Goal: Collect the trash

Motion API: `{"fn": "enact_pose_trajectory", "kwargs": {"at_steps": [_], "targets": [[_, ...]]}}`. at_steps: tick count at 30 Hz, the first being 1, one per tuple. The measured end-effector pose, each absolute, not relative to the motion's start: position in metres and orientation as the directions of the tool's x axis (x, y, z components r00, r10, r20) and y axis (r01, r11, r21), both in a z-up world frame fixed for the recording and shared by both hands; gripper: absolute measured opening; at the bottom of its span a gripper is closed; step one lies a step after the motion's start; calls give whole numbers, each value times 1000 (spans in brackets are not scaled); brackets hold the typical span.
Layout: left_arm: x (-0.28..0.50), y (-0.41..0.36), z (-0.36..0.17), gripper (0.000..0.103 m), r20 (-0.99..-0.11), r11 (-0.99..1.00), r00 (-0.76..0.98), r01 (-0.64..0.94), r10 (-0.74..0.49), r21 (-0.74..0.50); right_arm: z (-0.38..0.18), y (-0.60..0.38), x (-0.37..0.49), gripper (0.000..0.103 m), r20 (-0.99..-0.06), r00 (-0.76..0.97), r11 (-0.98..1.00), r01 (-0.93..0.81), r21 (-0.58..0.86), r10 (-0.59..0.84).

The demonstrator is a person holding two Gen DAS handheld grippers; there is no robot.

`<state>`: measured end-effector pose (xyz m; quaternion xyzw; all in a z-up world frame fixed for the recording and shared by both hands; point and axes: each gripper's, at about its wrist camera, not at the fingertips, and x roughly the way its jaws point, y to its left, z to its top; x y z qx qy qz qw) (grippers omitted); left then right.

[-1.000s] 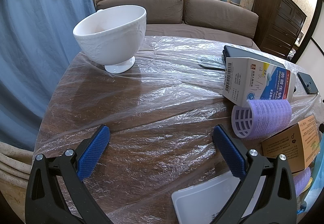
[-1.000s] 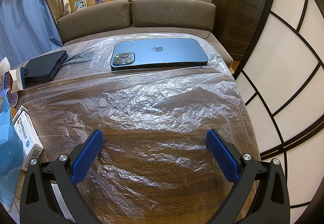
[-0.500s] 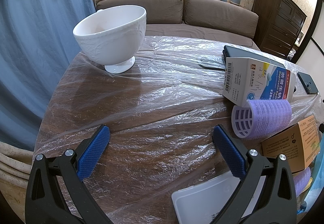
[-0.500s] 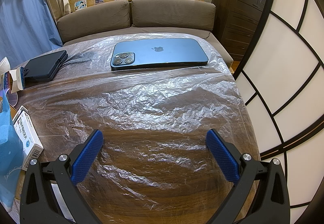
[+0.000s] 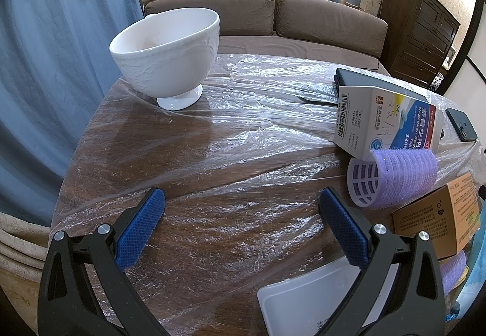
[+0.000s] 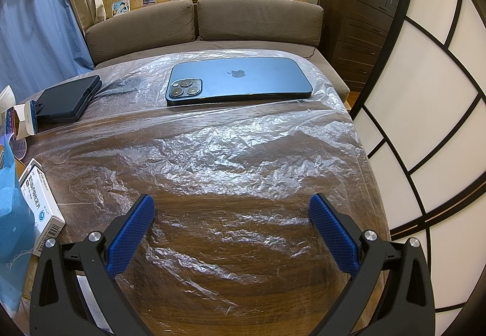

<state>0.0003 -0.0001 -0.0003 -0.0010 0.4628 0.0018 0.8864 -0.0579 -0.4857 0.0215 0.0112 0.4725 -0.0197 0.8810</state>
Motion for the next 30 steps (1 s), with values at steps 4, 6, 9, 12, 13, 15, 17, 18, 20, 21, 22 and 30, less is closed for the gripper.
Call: {"fn": "enact_pose_trajectory", "kwargs": {"at_steps": [4,6,9,12,13,15,17,18,20,21,22,30], "targets": [[1,2,0,102,-821,1000,572,-4,2,0,21,-486,-58,99,-833,553,999,45,1,-24],[2,3,-1,102,-821,1000,572,-4,2,0,21,-486,-58,99,-833,553,999,45,1,-24],[3,5,-1,102,-821,1000,572,-4,2,0,21,-486,-58,99,-833,553,999,45,1,-24],[3,7,-1,102,-821,1000,572,-4,2,0,21,-485,-58,99,-833,553,999,45,1,-24],[4,8,-1,102,-821,1000,572,-4,2,0,22,-485,-58,99,-833,553,999,45,1,-24],[4,9,-1,102,-821,1000,572,-3,2,0,22,-485,-58,99,-833,553,999,45,1,-24],[5,11,-1,102,-821,1000,572,-3,1,-1,22,-485,-58,99,-833,553,999,45,1,-24],[5,11,-1,102,-821,1000,572,-3,1,-1,22,-485,-58,99,-833,553,999,45,1,-24],[6,13,-1,102,-821,1000,572,-3,1,-1,21,-486,-57,99,-833,553,999,44,1,-23],[6,14,-1,102,-820,1000,572,-3,1,-1,21,-486,-57,99,-833,553,999,44,1,-24],[6,14,-1,102,-820,1000,572,-2,1,-1,21,-486,-58,99,-833,553,999,48,0,-27],[-30,43,22,102,-782,999,622,10,-37,-40,64,-497,-112,99,-762,639,972,95,213,105]]}}
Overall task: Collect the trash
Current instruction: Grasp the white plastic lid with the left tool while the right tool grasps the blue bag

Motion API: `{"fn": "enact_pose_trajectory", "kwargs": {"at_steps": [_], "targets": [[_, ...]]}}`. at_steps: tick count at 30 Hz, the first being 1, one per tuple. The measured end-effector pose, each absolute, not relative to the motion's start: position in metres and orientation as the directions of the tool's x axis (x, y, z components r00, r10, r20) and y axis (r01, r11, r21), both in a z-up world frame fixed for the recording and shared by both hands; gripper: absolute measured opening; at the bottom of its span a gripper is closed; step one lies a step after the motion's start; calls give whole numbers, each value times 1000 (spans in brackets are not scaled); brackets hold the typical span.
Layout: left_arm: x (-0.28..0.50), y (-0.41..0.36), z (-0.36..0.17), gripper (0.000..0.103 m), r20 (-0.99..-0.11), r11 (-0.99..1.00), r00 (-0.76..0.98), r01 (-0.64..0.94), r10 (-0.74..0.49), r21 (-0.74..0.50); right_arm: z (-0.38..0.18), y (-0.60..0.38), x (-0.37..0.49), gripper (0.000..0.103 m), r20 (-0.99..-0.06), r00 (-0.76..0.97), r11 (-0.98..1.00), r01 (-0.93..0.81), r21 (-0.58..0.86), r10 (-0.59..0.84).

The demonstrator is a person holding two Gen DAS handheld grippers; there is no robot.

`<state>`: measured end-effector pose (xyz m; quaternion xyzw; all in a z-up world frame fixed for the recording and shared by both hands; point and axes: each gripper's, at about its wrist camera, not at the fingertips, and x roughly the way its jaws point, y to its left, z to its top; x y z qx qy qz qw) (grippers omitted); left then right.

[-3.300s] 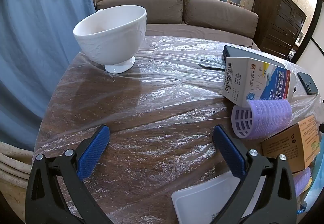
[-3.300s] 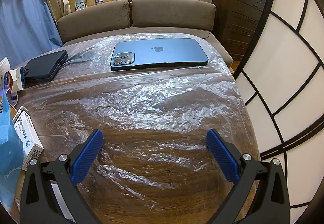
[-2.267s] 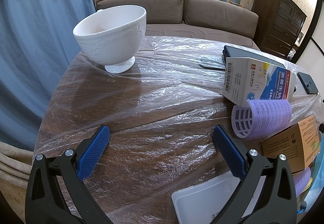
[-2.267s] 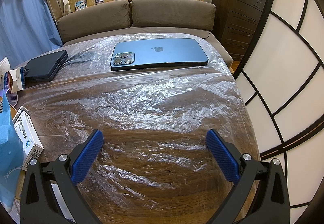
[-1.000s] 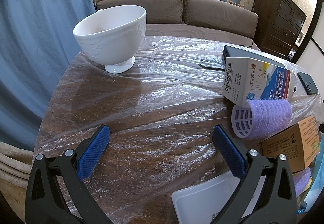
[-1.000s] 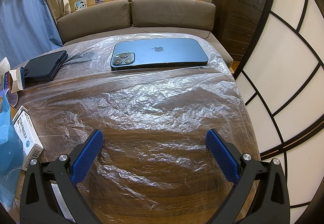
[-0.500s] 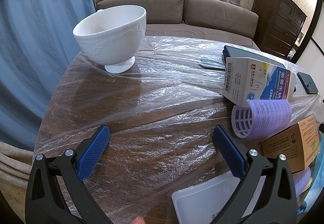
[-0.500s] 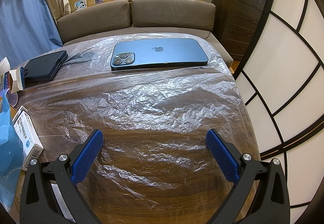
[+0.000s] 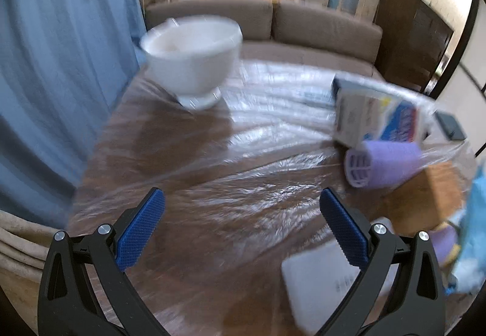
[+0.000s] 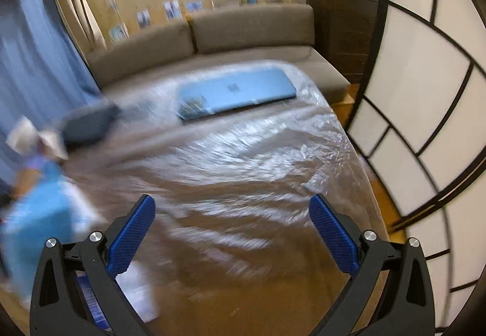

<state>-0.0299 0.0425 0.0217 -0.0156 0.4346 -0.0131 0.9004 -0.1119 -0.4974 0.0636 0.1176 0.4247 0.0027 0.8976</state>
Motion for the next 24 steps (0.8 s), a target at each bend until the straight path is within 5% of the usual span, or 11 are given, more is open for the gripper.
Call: {"fn": "enact_pose_trajectory", "kwargs": {"at_steps": [10,24], "targets": [[-70,14,43,102,-769,977,607,191,-197,-99,88,-409,-128,99,-702,612,884,11,467,363],[-49,-6,5,102,-813,982,551,113,-186,-148,39,-355,-100,99,-800,515,921,49,387,309]]}}
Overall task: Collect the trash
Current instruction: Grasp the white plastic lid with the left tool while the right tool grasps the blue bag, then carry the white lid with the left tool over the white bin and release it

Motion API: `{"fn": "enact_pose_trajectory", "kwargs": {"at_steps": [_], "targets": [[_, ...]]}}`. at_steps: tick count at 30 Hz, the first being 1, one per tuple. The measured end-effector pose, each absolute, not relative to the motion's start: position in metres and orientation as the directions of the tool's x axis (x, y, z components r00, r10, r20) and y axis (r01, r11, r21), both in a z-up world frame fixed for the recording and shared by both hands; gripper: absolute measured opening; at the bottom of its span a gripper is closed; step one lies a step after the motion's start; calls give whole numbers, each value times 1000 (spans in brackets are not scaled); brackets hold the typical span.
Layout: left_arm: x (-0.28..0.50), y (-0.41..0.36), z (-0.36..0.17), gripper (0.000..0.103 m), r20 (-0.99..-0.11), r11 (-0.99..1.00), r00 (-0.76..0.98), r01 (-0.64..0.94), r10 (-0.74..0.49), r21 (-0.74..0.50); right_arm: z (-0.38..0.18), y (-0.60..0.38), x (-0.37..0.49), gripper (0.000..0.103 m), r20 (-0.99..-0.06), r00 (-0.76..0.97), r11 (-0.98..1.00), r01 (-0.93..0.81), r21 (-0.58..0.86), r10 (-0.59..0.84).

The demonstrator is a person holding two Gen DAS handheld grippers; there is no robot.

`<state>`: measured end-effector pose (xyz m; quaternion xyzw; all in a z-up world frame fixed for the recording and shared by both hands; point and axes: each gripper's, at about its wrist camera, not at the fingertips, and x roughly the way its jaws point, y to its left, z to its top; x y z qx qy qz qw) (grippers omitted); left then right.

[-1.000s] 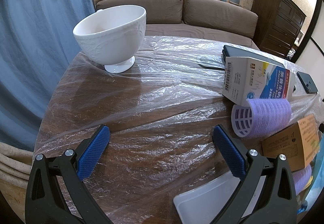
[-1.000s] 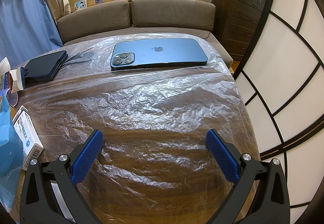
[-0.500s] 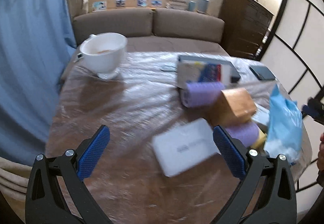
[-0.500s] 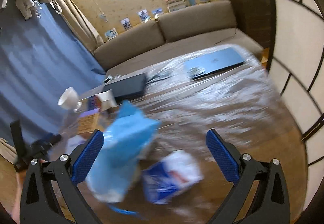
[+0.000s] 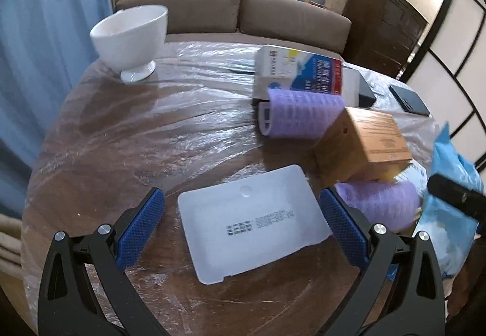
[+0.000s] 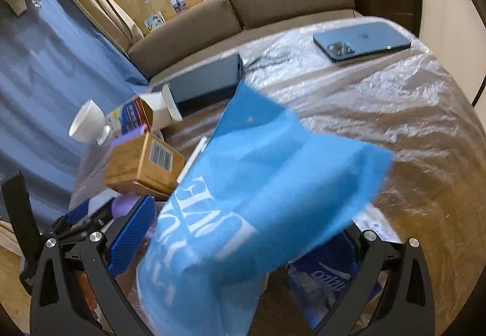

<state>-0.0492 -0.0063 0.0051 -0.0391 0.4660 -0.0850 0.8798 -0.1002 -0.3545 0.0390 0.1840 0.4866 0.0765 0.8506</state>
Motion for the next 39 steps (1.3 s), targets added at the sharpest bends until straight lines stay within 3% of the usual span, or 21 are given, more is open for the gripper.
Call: {"fn": "enact_pose_trajectory", "kwargs": {"at_steps": [3,7,16,19,20,22,25,32,39], "targets": [[-53,-2,8,102,-799,973,554,127,-232,-194,40,-352,-105,98,-791,524,925,16,380,316],[-53,-5,6,102,-813,980,547,135,-199,-149,42,-350,-109,87,-788,521,928,-21,373,328],[-52,-1,2,102,-814,986,557,109,-165,-126,50,-348,-123,81,-781,557,953,-72,293,282],[-54,-7,-1,102,-816,990,564,125,-125,-65,51,-345,-125,74,-776,555,950,-100,295,299],[-57,-10,-2,101,-815,990,568,135,-112,-42,51,-346,-126,70,-772,555,947,-107,303,310],[-60,-14,-2,91,-809,990,581,143,-93,-10,53,-347,-129,64,-762,558,941,-121,317,328],[-65,-10,0,91,-804,987,581,154,-129,-47,58,-349,-135,59,-744,573,936,-138,325,343],[-86,-5,18,91,-785,987,603,147,-144,-68,77,-354,-149,56,-708,602,927,-184,327,369],[-115,-15,40,91,-757,988,645,156,-102,-1,92,-345,-173,56,-702,612,931,-249,266,364]]}}
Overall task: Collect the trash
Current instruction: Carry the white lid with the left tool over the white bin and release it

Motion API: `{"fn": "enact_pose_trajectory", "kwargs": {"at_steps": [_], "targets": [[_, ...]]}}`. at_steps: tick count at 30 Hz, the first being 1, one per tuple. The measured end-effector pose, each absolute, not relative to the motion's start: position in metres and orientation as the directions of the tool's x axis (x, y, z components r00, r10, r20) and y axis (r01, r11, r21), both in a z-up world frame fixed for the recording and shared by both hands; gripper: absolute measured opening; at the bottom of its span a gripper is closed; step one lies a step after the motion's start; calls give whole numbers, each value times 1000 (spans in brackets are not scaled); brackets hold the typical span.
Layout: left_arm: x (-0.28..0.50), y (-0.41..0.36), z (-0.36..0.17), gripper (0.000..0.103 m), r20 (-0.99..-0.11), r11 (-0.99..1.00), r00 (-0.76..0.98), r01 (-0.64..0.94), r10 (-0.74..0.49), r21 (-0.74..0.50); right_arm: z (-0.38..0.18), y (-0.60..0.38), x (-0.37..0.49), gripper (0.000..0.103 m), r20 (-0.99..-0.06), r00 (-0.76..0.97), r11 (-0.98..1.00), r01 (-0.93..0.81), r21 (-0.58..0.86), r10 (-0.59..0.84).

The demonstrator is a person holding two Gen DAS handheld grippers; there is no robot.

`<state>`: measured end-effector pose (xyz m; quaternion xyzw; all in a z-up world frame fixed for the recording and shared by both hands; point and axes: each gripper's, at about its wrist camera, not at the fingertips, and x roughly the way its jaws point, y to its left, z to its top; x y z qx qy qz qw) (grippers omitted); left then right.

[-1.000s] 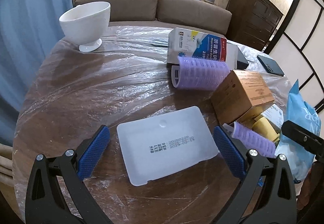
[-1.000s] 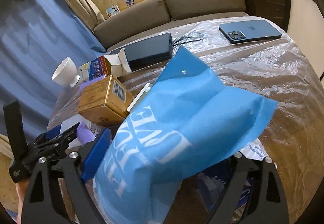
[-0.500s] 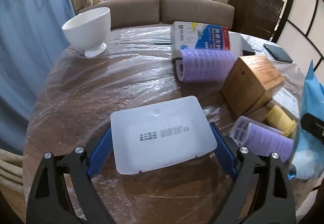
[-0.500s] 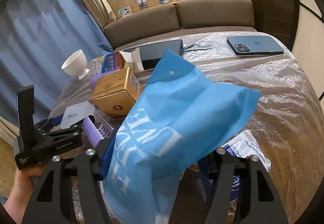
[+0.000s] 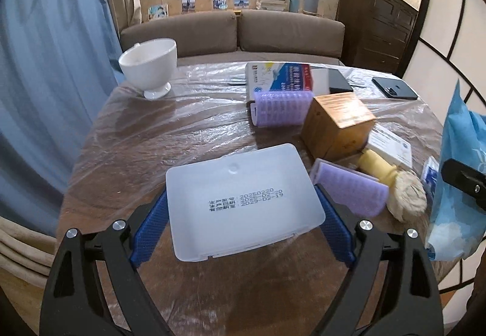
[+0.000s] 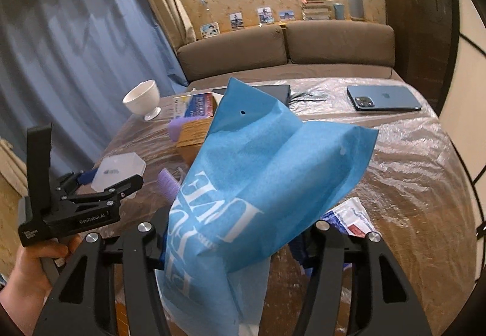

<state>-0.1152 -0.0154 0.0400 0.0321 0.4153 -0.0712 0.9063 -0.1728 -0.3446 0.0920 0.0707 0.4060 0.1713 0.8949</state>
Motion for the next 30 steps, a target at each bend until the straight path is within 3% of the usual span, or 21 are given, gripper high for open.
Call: {"fn": "enact_pose_trajectory", "kwargs": {"at_steps": [17,30], "targets": [[-185,-35,59,91,-739,977,665,210,-109,45,95,-330,-243,56,-731,545,899,-375,227,412],[-234,-52,44,91,-769,961,614,275,-177,-1,65,-332,-299,56,-797,437,880,-414,234,418]]}}
